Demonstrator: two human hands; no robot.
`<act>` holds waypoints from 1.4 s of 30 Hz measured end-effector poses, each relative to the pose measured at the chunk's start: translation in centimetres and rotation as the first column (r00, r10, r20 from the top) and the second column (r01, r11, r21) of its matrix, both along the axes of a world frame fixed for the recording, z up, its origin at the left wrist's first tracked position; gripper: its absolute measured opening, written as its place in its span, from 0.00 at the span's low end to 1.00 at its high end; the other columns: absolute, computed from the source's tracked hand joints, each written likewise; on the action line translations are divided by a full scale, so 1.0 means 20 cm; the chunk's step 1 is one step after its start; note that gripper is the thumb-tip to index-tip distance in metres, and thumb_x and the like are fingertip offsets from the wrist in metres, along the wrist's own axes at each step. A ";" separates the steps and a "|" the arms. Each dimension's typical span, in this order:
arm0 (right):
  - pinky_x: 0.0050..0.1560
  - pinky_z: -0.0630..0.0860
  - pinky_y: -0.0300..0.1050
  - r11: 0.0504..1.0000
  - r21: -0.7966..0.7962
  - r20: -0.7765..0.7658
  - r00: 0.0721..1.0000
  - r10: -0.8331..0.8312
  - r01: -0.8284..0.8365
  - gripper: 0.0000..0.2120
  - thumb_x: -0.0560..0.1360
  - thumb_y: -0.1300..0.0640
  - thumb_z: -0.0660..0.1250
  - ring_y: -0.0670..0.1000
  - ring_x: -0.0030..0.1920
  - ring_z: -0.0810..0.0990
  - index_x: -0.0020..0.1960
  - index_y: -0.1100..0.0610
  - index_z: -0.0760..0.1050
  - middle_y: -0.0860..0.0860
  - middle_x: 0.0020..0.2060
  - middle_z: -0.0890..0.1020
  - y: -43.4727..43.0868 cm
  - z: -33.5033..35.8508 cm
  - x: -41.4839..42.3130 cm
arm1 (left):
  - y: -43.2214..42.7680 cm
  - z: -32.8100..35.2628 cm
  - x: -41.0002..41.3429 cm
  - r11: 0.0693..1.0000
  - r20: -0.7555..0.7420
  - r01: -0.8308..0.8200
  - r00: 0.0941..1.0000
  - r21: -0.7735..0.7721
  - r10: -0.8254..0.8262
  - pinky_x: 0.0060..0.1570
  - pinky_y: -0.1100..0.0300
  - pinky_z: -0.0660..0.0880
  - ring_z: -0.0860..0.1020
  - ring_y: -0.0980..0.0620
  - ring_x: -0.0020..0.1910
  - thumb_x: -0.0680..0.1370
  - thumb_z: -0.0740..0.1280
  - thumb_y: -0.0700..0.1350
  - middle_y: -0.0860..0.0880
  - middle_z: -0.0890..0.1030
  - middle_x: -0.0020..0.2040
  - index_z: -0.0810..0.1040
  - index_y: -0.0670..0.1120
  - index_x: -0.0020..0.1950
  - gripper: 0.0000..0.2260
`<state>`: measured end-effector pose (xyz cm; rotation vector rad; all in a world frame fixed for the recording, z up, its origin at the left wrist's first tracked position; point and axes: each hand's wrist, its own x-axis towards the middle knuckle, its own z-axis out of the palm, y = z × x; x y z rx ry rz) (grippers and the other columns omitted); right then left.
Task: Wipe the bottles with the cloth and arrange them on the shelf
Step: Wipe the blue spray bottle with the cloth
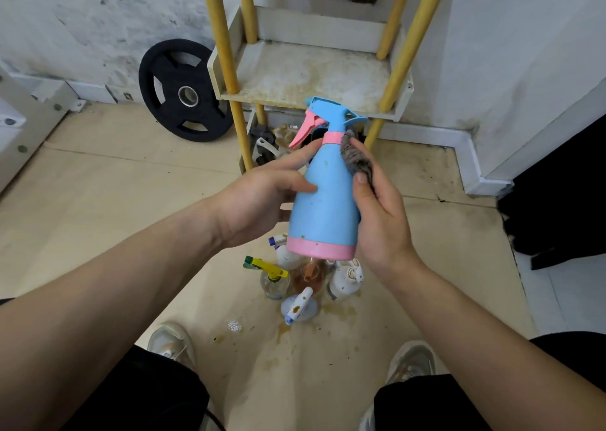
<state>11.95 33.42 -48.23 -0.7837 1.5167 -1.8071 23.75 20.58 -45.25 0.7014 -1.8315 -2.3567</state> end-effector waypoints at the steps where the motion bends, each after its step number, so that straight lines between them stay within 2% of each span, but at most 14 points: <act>1: 0.62 0.78 0.47 1.000 0.005 0.039 0.999 -0.010 0.010 0.20 0.84 0.57 0.57 0.49 0.68 0.78 0.75 0.50 0.69 0.49 0.71 0.76 0.00 0.02 -0.01 | 0.00 0.00 0.00 1.000 -0.010 0.021 1.000 0.000 -0.021 0.63 0.52 0.72 0.75 0.48 0.69 0.73 0.65 0.43 0.55 0.78 0.69 0.69 0.63 0.75 0.32; 6: 0.62 0.80 0.47 1.000 0.008 0.090 0.996 0.000 -0.001 0.21 0.86 0.61 0.54 0.53 0.67 0.79 0.78 0.56 0.65 0.54 0.72 0.75 0.00 0.06 -0.02 | 0.03 -0.03 0.01 0.999 -0.075 0.015 0.997 0.048 -0.011 0.64 0.43 0.76 0.78 0.46 0.67 0.76 0.70 0.45 0.41 0.76 0.70 0.66 0.64 0.76 0.32; 10: 0.76 0.67 0.52 0.997 0.038 -0.205 0.976 0.070 -0.063 0.22 0.83 0.57 0.58 0.46 0.78 0.65 0.75 0.42 0.69 0.45 0.78 0.67 0.04 0.00 0.03 | 0.01 -0.04 0.00 0.984 -0.057 -0.171 0.984 -0.053 0.168 0.56 0.46 0.81 0.82 0.45 0.61 0.74 0.72 0.48 0.40 0.78 0.66 0.67 0.61 0.76 0.32; 13: 0.79 0.61 0.50 0.993 0.066 -0.345 0.932 0.112 -0.095 0.21 0.83 0.58 0.57 0.40 0.79 0.58 0.72 0.40 0.67 0.43 0.80 0.62 0.06 -0.04 0.09 | 0.00 -0.06 0.01 0.956 -0.047 -0.261 0.965 -0.132 0.257 0.56 0.50 0.80 0.82 0.45 0.61 0.74 0.75 0.48 0.44 0.82 0.63 0.71 0.52 0.76 0.30; 16: 0.79 0.60 0.47 0.997 0.051 -0.291 0.954 0.072 -0.060 0.20 0.83 0.55 0.57 0.40 0.80 0.57 0.72 0.39 0.67 0.44 0.80 0.61 0.05 -0.05 0.09 | 0.01 -0.06 0.01 0.960 -0.033 -0.250 0.968 -0.126 0.248 0.63 0.51 0.76 0.79 0.48 0.65 0.82 0.66 0.49 0.50 0.81 0.66 0.74 0.52 0.73 0.19; 18: 0.79 0.61 0.55 0.999 0.031 -0.169 0.985 0.038 -0.034 0.20 0.82 0.50 0.59 0.45 0.80 0.60 0.72 0.36 0.68 0.45 0.79 0.64 0.03 -0.05 0.07 | 0.02 -0.04 0.01 0.968 0.002 -0.249 0.969 -0.046 0.249 0.65 0.50 0.73 0.77 0.49 0.67 0.84 0.61 0.47 0.55 0.80 0.67 0.73 0.58 0.74 0.18; 22: 0.76 0.66 0.62 1.000 -0.004 0.012 1.000 0.025 -0.025 0.21 0.82 0.53 0.58 0.47 0.77 0.67 0.73 0.40 0.68 0.43 0.77 0.69 0.02 -0.04 0.05 | 0.02 -0.03 0.01 0.980 -0.035 -0.200 0.979 0.017 0.200 0.65 0.41 0.75 0.78 0.44 0.66 0.79 0.68 0.45 0.51 0.80 0.67 0.73 0.62 0.72 0.22; 26: 0.74 0.69 0.63 1.000 0.002 0.028 0.999 -0.019 0.019 0.22 0.83 0.54 0.57 0.50 0.75 0.71 0.76 0.43 0.66 0.46 0.76 0.70 -0.02 0.00 0.00 | 0.06 -0.03 0.01 0.966 -0.084 -0.190 0.981 -0.175 0.177 0.54 0.58 0.79 0.82 0.56 0.58 0.78 0.72 0.44 0.49 0.78 0.65 0.71 0.60 0.74 0.26; 28: 0.77 0.63 0.62 0.999 0.017 -0.091 0.995 -0.039 0.041 0.23 0.82 0.52 0.58 0.49 0.79 0.64 0.77 0.43 0.65 0.46 0.79 0.66 -0.03 0.01 -0.02 | 0.09 -0.02 -0.01 0.955 -0.111 -0.207 0.976 -0.211 0.187 0.48 0.66 0.78 0.82 0.63 0.54 0.80 0.69 0.42 0.52 0.78 0.64 0.71 0.56 0.76 0.25; 30: 0.80 0.58 0.56 0.998 0.061 -0.283 0.959 -0.005 0.024 0.23 0.83 0.54 0.57 0.44 0.80 0.57 0.77 0.45 0.64 0.44 0.80 0.61 -0.01 0.00 0.00 | 0.09 -0.03 -0.01 0.945 -0.123 -0.260 0.963 -0.200 0.239 0.47 0.68 0.78 0.82 0.63 0.54 0.80 0.68 0.40 0.53 0.79 0.62 0.70 0.53 0.76 0.25; 32: 0.81 0.56 0.50 0.994 0.112 -0.475 0.878 0.064 -0.012 0.23 0.83 0.57 0.56 0.43 0.81 0.54 0.77 0.49 0.65 0.43 0.80 0.58 0.02 -0.01 0.05 | 0.07 -0.02 -0.01 0.932 -0.130 -0.326 0.943 -0.159 0.307 0.48 0.63 0.79 0.83 0.57 0.55 0.80 0.68 0.40 0.53 0.80 0.60 0.71 0.55 0.74 0.23; 34: 0.81 0.55 0.49 0.989 0.137 -0.536 0.837 0.114 -0.047 0.23 0.83 0.57 0.56 0.44 0.81 0.52 0.77 0.49 0.64 0.42 0.80 0.57 0.04 -0.04 0.09 | 0.04 -0.03 -0.01 0.930 -0.119 -0.346 0.936 -0.123 0.332 0.52 0.55 0.81 0.83 0.50 0.57 0.80 0.68 0.40 0.49 0.80 0.62 0.71 0.56 0.73 0.23; 37: 0.81 0.55 0.52 0.991 0.127 -0.521 0.849 0.093 -0.031 0.23 0.83 0.57 0.56 0.43 0.81 0.53 0.77 0.50 0.66 0.44 0.81 0.57 0.03 -0.06 0.05 | 0.04 -0.05 0.00 0.948 -0.093 -0.297 0.953 -0.113 0.287 0.57 0.49 0.81 0.82 0.46 0.61 0.80 0.68 0.41 0.44 0.78 0.67 0.71 0.55 0.75 0.24; 42: 0.81 0.57 0.50 0.998 0.055 -0.293 0.956 0.005 0.012 0.22 0.82 0.56 0.56 0.39 0.80 0.56 0.74 0.40 0.65 0.45 0.80 0.59 -0.03 -0.01 -0.03 | 0.08 -0.07 -0.01 0.955 -0.084 -0.277 0.959 -0.103 0.269 0.50 0.53 0.81 0.83 0.46 0.59 0.79 0.71 0.43 0.46 0.80 0.64 0.71 0.56 0.76 0.25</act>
